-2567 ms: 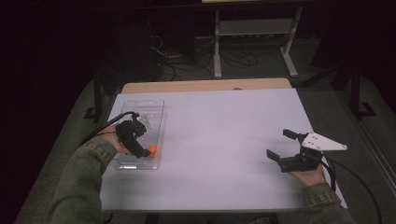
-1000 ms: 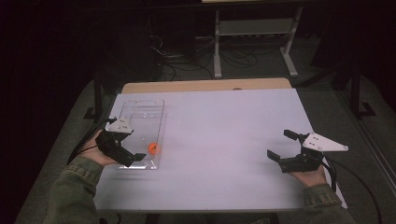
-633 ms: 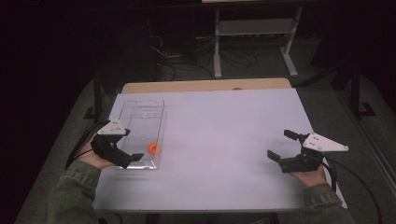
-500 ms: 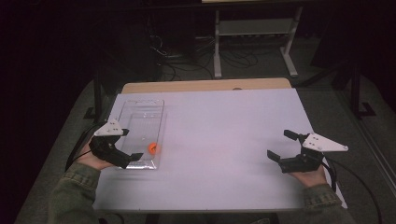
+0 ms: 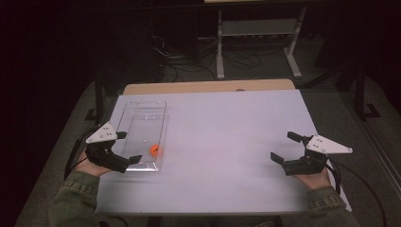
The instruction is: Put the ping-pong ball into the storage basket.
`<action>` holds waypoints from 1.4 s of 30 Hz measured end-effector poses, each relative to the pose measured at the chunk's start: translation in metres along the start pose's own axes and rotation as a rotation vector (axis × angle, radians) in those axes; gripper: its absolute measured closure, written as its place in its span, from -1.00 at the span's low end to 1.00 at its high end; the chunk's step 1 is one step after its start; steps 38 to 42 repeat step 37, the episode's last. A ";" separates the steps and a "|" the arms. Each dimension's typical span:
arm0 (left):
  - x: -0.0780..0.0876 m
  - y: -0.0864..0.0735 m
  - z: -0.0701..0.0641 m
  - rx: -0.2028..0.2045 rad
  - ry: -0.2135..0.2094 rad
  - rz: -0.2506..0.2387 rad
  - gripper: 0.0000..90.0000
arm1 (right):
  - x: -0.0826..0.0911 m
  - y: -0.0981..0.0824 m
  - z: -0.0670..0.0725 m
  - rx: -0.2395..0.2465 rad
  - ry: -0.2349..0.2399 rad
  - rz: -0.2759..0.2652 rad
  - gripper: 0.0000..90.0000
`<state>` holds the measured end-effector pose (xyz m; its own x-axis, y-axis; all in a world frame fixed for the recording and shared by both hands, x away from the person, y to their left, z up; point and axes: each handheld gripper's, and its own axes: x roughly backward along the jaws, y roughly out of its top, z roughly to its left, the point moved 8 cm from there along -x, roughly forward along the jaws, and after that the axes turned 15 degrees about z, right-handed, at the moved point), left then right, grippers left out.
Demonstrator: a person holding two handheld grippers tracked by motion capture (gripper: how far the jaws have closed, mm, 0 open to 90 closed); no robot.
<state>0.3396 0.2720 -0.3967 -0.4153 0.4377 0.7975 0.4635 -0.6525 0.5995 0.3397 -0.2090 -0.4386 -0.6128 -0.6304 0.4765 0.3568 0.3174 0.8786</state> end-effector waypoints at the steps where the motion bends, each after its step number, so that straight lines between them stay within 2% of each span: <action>1: 0.000 -0.001 0.000 0.003 0.004 -0.002 -1.00 | 0.000 0.000 0.000 -0.001 0.000 0.000 -1.00; 9: -0.001 -0.003 -0.003 0.024 0.006 -0.063 -1.00 | 0.000 0.000 0.001 -0.002 0.001 0.002 -1.00; 17: 0.000 -0.005 -0.007 0.025 0.013 -0.093 -1.00 | 0.000 0.000 0.001 -0.001 0.000 0.001 -1.00; 24: -0.001 -0.007 -0.007 0.049 0.014 -0.130 -1.00 | -0.001 -0.001 0.001 -0.002 -0.001 0.004 -1.00; 32: -0.005 -0.014 -0.005 0.058 0.015 -0.133 -1.00 | 0.000 -0.002 0.001 0.004 -0.011 0.011 -1.00; 36: -0.006 -0.017 -0.003 0.076 0.019 -0.144 -1.00 | -0.001 -0.002 0.001 0.008 -0.010 0.016 -1.00; 42: -0.006 -0.017 -0.003 0.076 0.020 -0.143 -1.00 | -0.001 -0.002 0.001 0.008 -0.009 0.018 -1.00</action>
